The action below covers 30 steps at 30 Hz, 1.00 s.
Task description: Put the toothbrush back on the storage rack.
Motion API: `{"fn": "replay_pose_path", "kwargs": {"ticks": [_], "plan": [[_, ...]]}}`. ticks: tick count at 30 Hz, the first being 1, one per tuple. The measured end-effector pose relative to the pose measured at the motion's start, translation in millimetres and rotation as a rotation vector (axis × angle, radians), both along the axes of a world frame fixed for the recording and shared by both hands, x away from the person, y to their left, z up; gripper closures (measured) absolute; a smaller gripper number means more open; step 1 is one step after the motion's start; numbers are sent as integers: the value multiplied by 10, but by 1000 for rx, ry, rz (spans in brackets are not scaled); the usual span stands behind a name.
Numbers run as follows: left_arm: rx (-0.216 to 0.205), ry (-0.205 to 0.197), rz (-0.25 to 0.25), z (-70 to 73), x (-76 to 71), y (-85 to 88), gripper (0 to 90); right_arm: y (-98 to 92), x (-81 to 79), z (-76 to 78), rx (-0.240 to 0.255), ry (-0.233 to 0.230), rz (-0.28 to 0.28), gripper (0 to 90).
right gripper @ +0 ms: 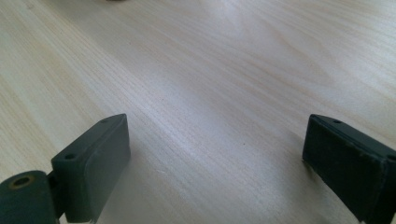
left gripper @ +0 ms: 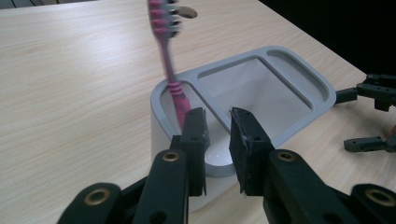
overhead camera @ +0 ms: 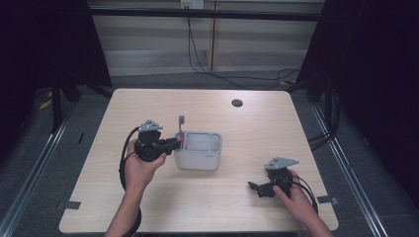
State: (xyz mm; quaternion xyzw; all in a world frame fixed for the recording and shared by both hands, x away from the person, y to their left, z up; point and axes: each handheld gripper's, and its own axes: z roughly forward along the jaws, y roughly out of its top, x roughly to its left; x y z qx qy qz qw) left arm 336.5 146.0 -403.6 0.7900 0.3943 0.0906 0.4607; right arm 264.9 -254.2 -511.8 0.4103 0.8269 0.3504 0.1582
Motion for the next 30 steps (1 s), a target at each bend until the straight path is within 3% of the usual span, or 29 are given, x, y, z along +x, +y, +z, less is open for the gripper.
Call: {"fn": "replay_pose_path", "kwargs": {"ticks": [8,19,22,23,30], "plan": [[17,-4,1,41,18,42,696,0,0,0,0,0,0,70],[8,-3,22,68,29,102,570,0,0,0,0,0,0,70],[8,-11,25,67,35,128,503,0,0,0,1,1,1,70],[11,-14,30,67,36,137,444,0,0,0,0,0,0,70],[18,-24,49,36,37,245,360,0,4,0,1,2,3,70]]}}
